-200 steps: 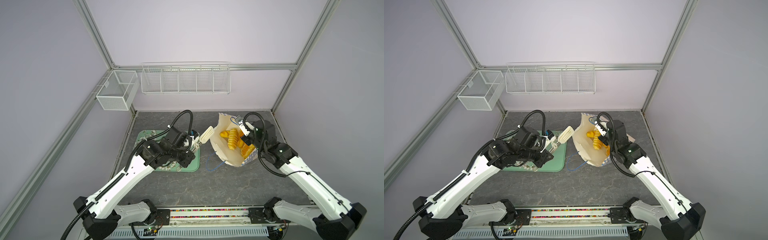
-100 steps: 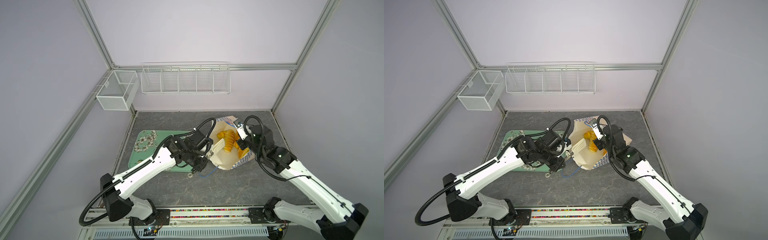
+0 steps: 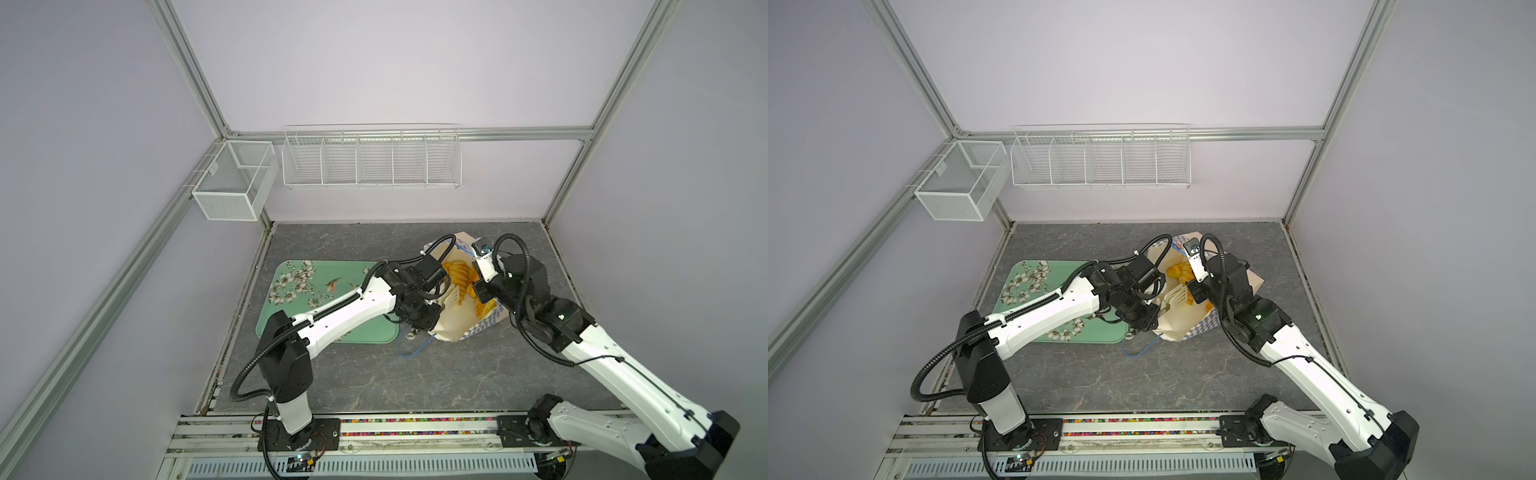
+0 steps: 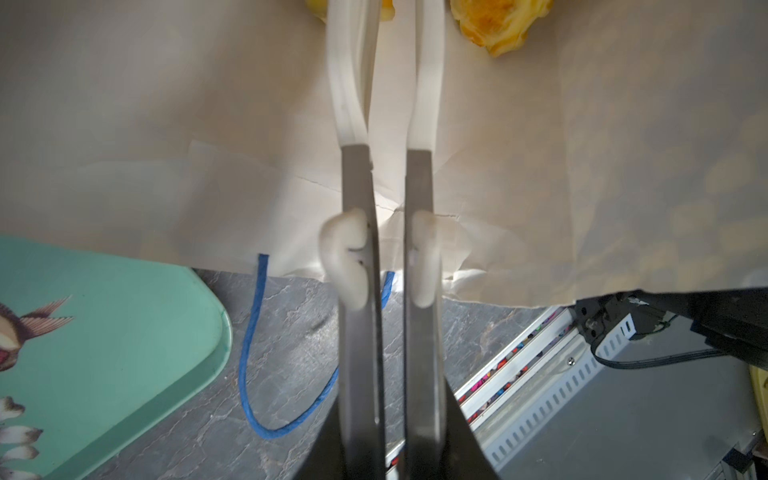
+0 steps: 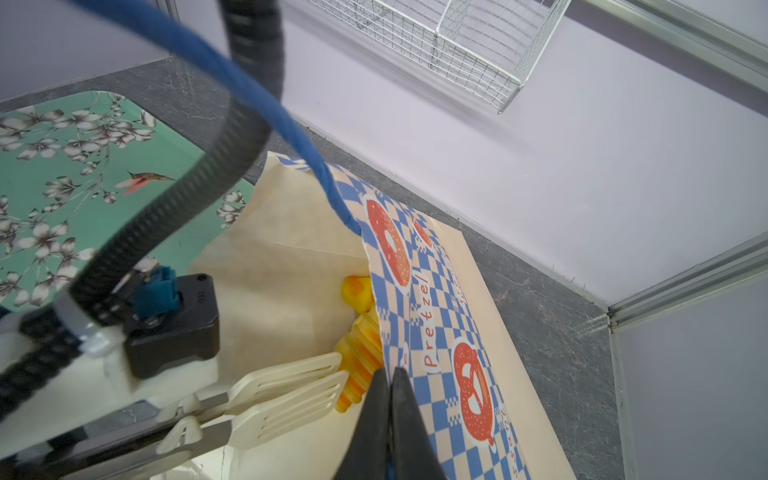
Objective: Take the fake bread out of the paper bag
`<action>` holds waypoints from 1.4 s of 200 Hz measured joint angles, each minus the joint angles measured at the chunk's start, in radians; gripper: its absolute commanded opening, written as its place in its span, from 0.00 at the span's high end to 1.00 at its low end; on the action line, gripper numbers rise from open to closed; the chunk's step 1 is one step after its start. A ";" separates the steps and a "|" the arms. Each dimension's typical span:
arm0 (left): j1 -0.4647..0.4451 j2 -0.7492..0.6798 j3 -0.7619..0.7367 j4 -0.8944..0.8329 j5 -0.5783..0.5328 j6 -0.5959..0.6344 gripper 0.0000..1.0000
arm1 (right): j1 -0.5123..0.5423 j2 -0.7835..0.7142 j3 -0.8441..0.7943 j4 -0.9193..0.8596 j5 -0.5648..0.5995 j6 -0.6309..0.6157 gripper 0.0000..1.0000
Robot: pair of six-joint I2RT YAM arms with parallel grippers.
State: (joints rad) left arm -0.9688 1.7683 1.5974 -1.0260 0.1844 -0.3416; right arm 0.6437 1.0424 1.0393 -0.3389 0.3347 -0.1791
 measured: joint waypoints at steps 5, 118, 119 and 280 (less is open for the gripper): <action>0.002 0.002 0.000 0.003 0.000 -0.003 0.70 | 0.000 -0.001 -0.001 0.000 0.000 0.001 0.93; 0.093 0.053 -0.034 0.138 0.125 -0.039 0.64 | 0.000 -0.004 -0.014 0.013 -0.021 0.015 0.93; 0.093 0.055 -0.035 0.139 0.126 -0.040 0.64 | 0.000 -0.003 -0.014 0.014 -0.021 0.015 0.93; 0.111 0.134 -0.049 0.191 0.100 0.002 0.92 | 0.000 0.050 -0.008 0.041 -0.029 0.019 0.93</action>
State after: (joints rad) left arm -0.8574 1.9018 1.5486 -0.8349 0.2848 -0.3393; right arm 0.6441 1.0924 1.0309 -0.2977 0.3054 -0.1600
